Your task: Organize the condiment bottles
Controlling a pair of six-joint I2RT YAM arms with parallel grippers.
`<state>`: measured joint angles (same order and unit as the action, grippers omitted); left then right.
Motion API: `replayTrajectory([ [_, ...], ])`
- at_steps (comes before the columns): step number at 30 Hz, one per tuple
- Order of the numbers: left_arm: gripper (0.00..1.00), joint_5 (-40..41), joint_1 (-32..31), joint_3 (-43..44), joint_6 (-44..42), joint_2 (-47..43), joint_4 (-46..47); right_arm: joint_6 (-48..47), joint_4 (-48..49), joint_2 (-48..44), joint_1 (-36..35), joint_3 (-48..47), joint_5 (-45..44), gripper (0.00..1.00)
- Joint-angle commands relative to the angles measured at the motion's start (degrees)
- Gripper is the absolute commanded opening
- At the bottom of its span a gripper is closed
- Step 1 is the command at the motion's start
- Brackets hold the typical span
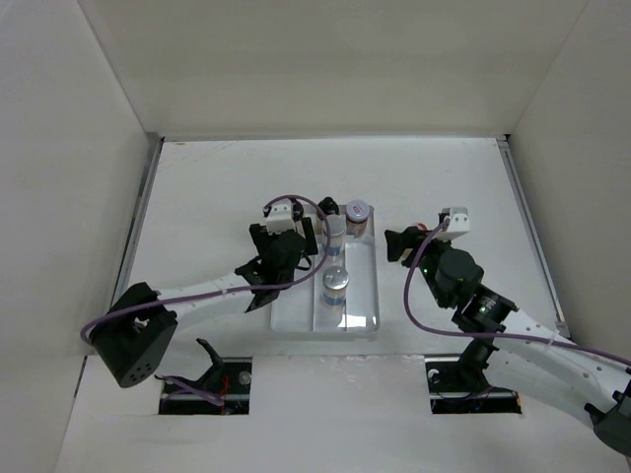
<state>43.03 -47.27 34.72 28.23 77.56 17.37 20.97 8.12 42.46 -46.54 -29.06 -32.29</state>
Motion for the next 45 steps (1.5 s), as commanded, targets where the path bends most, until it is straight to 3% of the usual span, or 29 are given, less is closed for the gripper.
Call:
replayTrajectory([
  [1, 0.9, 0.31, 0.29, -1.32, -0.19, -5.3, 2.06, 0.21, 1.2, 0.34, 0.45, -1.35, 0.65, 0.72],
  [4, 0.95, -0.13, 0.29, -3.6, -0.45, -10.74, 2.67, 0.39, -0.64, 0.87, 0.27, -2.67, 0.48, 0.41],
  [6, 0.96, -0.22, 0.99, -5.18, -0.54, -14.52, 3.29, 0.38, -2.22, 0.87, 0.27, -3.63, -0.31, 0.3],
  [9, 0.97, -0.66, 2.04, -8.08, -0.63, -20.41, 4.16, 0.82, -3.9, 0.35, 0.45, -4.25, -0.84, 0.24],
  [14, 0.97, -0.49, 4.33, -14.05, 0.07, -28.24, 7.33, 0.83, -4.95, -0.62, 1.68, -4.6, -1.19, 0.23],
  [20, 1.0, 0.48, 7.14, -21.44, 2.44, -37.38, 10.49, 1.44, -9.17, -0.36, 5.19, -6.36, -8.56, 0.35],
  [27, 1.0, 0.75, 11.71, -24.7, 3.85, -41.0, 10.76, 0.3, -17.68, 1.84, 10.37, -8.55, -19.46, 0.77],
  [30, 1.0, 0.57, 12.07, -24.88, 4.47, -39.77, 11.9, 1.17, -20.68, 3.33, 13.36, -8.91, -18.95, 0.86],
  [45, 1.0, -1.89, 11.8, -24.79, 4.82, -40.38, 12.43, 15.59, -28.07, 11.07, 19.96, -4.34, -12.98, 0.78],
])
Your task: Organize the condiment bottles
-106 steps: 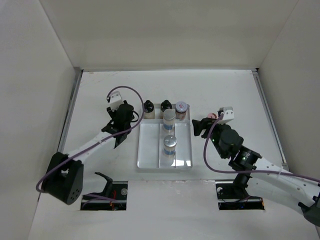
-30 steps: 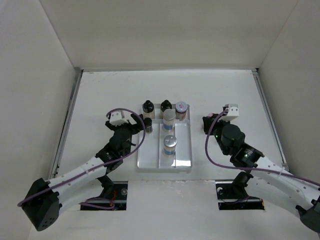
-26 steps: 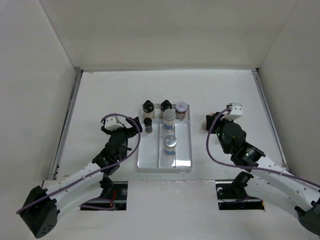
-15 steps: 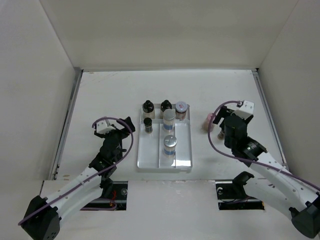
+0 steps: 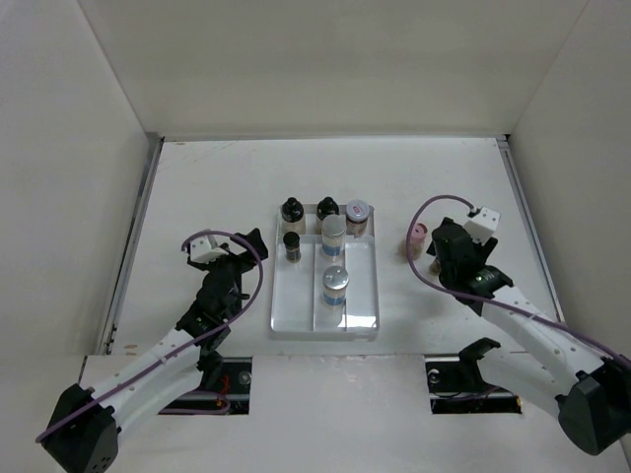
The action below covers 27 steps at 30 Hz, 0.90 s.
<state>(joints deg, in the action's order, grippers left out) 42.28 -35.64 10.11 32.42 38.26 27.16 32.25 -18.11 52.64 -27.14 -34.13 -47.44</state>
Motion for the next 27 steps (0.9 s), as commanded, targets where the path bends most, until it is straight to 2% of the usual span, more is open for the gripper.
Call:
replayTrajectory([
  [1, 1.0, -1.15, 0.18, -0.35, 0.62, -1.0, 2.99, 5.01, -1.58, 0.8, 0.55, 1.25, 2.79, 0.78],
  [5, 1.0, -1.33, -0.26, 0.09, 0.62, -0.03, 2.81, 5.46, 1.05, 0.53, 1.86, 3.45, 5.77, 0.78],
  [8, 1.0, -1.32, 0.0, -0.27, 0.71, 0.06, 3.08, 4.58, 4.47, 0.18, 4.85, 4.59, 10.07, 0.72],
  [11, 1.0, -1.15, -0.35, -0.26, 0.62, -0.38, 2.99, 3.79, 6.15, 0.97, 6.09, 4.69, 12.99, 0.65],
  [20, 1.0, -2.03, 0.0, -0.09, 0.71, 0.32, 2.99, 3.35, 6.86, 2.55, 6.09, 4.07, 11.15, 0.41],
  [24, 1.0, -1.94, -0.27, -0.26, 0.53, -0.64, 3.08, 4.04, 3.27, -1.74, 1.62, 3.99, 7.55, 0.37],
  [27, 1.0, -2.82, -0.17, 0.17, 0.62, -0.47, 2.55, 6.94, -2.43, -5.08, -4.52, 2.5, 4.74, 0.36],
])
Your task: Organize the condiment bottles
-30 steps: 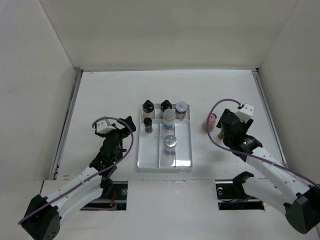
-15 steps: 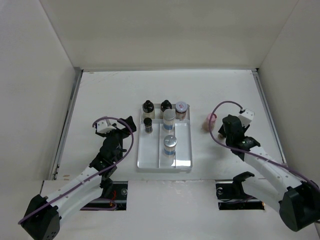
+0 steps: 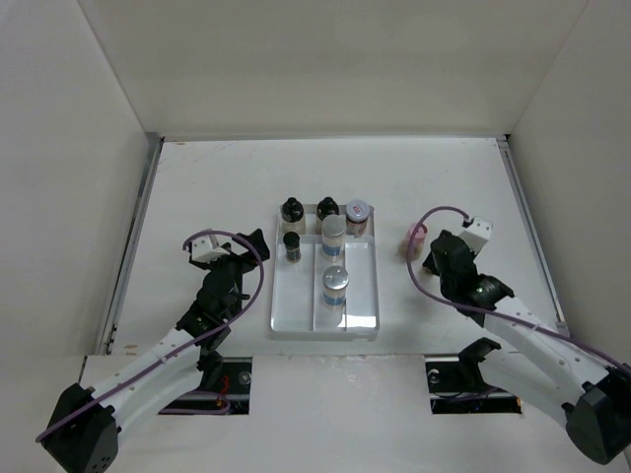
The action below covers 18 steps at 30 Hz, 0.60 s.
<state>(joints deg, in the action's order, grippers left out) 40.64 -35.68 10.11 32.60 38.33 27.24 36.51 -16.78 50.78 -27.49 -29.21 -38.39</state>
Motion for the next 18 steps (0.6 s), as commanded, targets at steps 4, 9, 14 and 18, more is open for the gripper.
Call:
replayTrajectory([
  [4, 1.0, -1.0, -0.13, 0.0, 0.36, 0.08, 3.08, 6.81, -9.93, -4.2, -11.91, -4.45, -8.27, 0.37],
  [9, 1.0, -0.57, -0.14, -0.26, 0.45, -0.27, 3.08, 9.54, -11.18, -1.05, -21.93, -7.78, -9.77, 0.37],
  [14, 1.0, -0.57, -0.04, 0.0, 0.45, 0.34, 3.08, 6.3, -4.34, 6.33, -27.92, -14.72, -10.04, 0.38],
  [18, 1.0, -1.27, 0.4, 0.0, 0.36, -1.06, 2.55, -0.11, 5.77, 13.62, -28.54, -18.07, -7.5, 0.38],
])
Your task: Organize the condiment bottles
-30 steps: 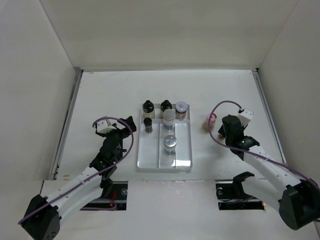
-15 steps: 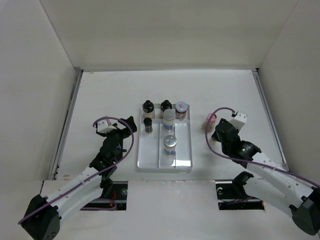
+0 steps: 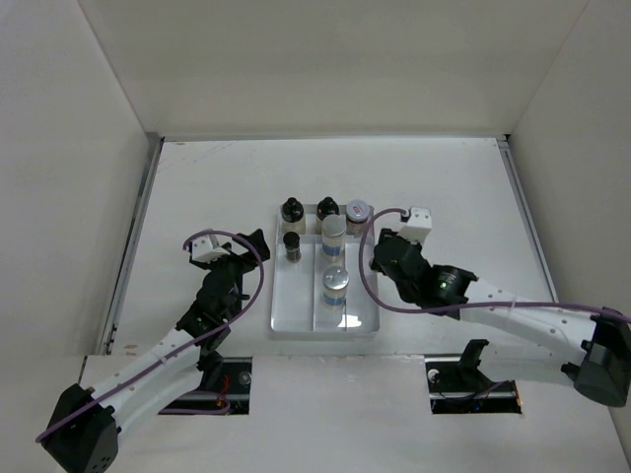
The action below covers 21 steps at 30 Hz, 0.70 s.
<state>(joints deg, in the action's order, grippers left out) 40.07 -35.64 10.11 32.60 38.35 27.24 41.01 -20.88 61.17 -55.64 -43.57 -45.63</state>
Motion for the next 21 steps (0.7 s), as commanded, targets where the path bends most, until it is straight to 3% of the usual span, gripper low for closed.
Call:
replayTrajectory([
  [1, 1.0, -0.26, 0.26, -0.18, 0.36, -1.26, 2.64, -6.11, 11.81, 5.26, -0.22, -4.32, 0.88, 0.38],
  [9, 1.0, -0.69, 0.79, -0.09, 0.36, -0.21, 2.73, -11.83, 20.7, 16.78, 3.38, -8.02, 4.14, 0.38],
  [21, 1.0, -1.05, 0.88, -0.09, 0.45, -0.12, 2.55, -11.84, 22.47, 25.75, 5.23, -9.69, 4.32, 0.4],
])
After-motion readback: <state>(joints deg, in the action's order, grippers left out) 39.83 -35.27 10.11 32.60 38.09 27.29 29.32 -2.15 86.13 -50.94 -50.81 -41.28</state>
